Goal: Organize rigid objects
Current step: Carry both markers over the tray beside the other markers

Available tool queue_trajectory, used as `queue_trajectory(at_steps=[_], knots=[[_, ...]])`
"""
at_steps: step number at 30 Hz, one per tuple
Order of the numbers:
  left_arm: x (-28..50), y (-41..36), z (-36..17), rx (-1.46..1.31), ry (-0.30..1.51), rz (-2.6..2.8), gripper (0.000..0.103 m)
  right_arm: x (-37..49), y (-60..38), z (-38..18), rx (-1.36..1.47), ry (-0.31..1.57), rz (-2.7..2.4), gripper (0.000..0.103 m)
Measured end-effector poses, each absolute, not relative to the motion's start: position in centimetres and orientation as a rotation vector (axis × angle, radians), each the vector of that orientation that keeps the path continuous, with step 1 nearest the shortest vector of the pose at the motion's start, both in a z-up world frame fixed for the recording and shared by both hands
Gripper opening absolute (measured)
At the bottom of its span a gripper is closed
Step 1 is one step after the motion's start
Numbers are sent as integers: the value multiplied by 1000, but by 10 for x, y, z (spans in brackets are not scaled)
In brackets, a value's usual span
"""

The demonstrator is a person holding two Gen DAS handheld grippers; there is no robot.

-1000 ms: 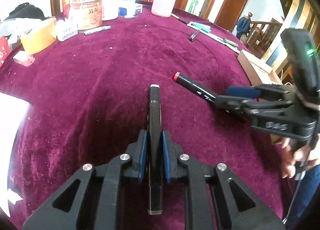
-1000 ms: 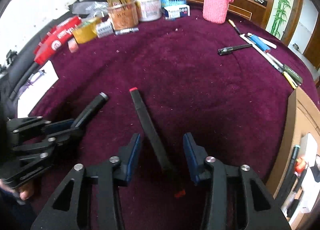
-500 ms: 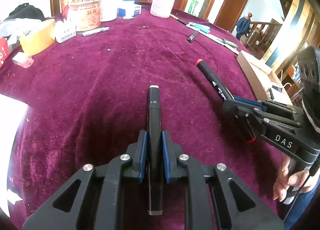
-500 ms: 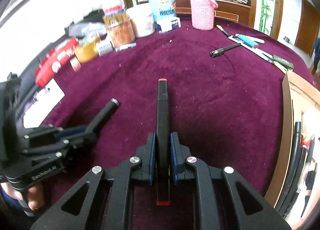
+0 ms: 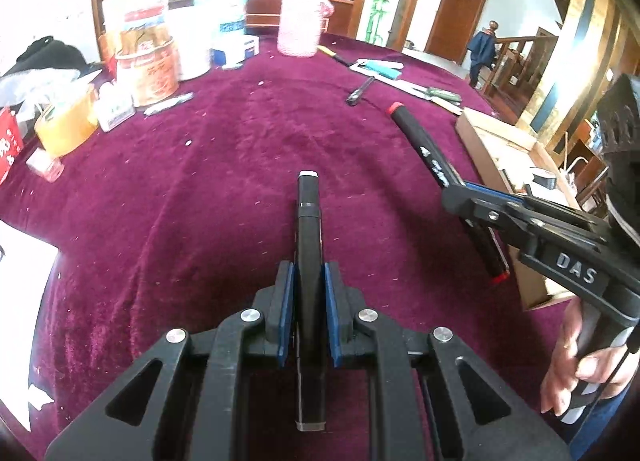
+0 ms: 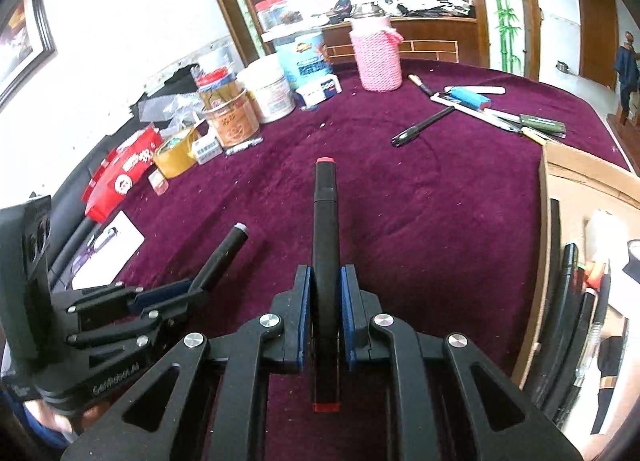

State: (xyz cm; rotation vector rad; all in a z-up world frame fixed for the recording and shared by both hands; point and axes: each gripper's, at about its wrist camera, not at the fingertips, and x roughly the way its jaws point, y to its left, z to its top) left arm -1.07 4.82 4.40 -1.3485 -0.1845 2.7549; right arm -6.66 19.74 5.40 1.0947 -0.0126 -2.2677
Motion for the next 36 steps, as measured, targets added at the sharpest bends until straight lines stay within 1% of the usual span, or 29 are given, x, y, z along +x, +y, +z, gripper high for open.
queue_trajectory(at_steps=[5, 10, 16, 24, 31, 36], knots=[[-16, 67, 59, -1324, -187, 2701, 12, -70, 219, 69, 1058, -88, -2319, 12], [-20, 94, 73, -1284, -151, 2660, 12, -77, 253, 82, 1062, -246, -2346, 13], [-26, 128, 86, -1243, -118, 2613, 12, -68, 298, 92, 1044, -359, -2406, 13], [-44, 200, 101, -1176, -97, 2566, 12, -62, 378, 93, 992, -479, -2625, 13], [-64, 277, 86, -1136, -30, 2548, 12, -58, 411, 89, 996, -484, -2797, 13], [-74, 297, 66, -1152, -1, 2547, 12, -66, 423, 76, 1073, -489, -2811, 13]])
